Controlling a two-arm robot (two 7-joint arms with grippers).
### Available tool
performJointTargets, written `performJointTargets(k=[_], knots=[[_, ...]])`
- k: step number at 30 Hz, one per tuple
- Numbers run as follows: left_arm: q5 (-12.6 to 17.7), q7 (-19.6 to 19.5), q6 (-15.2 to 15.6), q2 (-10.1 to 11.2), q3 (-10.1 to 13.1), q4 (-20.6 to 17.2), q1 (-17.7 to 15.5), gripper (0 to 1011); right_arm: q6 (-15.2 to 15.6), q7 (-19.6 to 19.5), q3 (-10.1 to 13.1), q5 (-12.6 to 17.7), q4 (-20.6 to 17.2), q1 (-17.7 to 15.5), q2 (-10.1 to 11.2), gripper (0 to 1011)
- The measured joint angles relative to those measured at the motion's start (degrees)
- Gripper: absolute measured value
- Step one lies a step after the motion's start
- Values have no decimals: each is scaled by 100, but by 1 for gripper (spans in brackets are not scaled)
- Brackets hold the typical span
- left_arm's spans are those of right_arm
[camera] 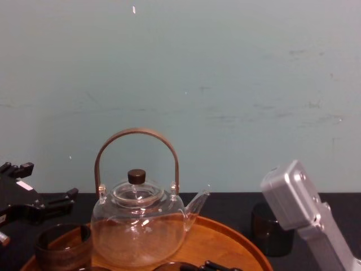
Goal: Pick up the glass from the table and place it on the tray.
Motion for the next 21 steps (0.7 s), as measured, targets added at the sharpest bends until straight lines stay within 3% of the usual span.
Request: performJointTargets(k=[8,13,21], knots=[[0,0,0,0,0,0,0,1002,2,0,0,-2,0,0,0,918],[0,0,0,0,0,0,0,1001,4,-3,1,-7,1,-1,3,1002],[0,0,0,0,0,0,0,1001,-96,-13,30,6,-45,-37,28,1002]])
